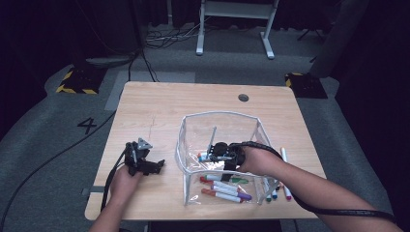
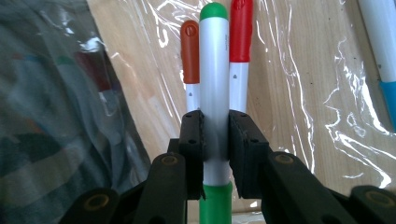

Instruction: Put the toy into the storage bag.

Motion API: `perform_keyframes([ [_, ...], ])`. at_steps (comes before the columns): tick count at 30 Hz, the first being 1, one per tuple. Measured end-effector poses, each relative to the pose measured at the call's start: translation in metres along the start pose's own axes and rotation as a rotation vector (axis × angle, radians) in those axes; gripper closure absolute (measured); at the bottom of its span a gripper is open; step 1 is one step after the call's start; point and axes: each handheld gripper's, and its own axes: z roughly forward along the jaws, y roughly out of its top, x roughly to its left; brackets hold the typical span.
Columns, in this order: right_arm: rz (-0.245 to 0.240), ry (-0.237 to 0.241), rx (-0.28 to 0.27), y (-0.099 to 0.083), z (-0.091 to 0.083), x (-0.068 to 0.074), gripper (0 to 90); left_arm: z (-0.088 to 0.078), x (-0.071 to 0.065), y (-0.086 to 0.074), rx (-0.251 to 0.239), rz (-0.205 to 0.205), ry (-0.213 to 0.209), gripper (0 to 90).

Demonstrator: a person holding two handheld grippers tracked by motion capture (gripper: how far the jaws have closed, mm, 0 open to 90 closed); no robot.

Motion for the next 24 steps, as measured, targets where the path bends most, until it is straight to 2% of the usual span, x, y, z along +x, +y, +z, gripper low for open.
perform_keyframes([
  [3,-0.002,-0.018,0.013,0.002,0.004,-0.002,75.1,0.000,0.000,0.000,0.000,0.001,0.000,0.0],
  [5,0.022,-0.029,-0.005,0.003,0.003,-0.005,56.9,0.000,0.000,0.000,0.000,0.001,0.000,0.0],
  [6,0.029,-0.032,-0.014,0.002,0.002,-0.007,52.0,0.000,0.000,0.000,0.000,0.002,0.000,0.0],
  [10,0.048,-0.081,-0.098,-0.003,-0.014,-0.009,42.9,0.000,0.000,0.000,0.000,0.001,0.000,0.0],
  [17,0.076,-0.112,-0.305,-0.025,-0.062,0.003,42.2,0.000,0.000,0.000,0.000,0.001,0.000,0.0],
  [24,0.118,-0.141,-0.467,-0.063,-0.098,0.010,43.3,0.000,0.000,0.000,0.000,0.001,0.000,0.0],
])
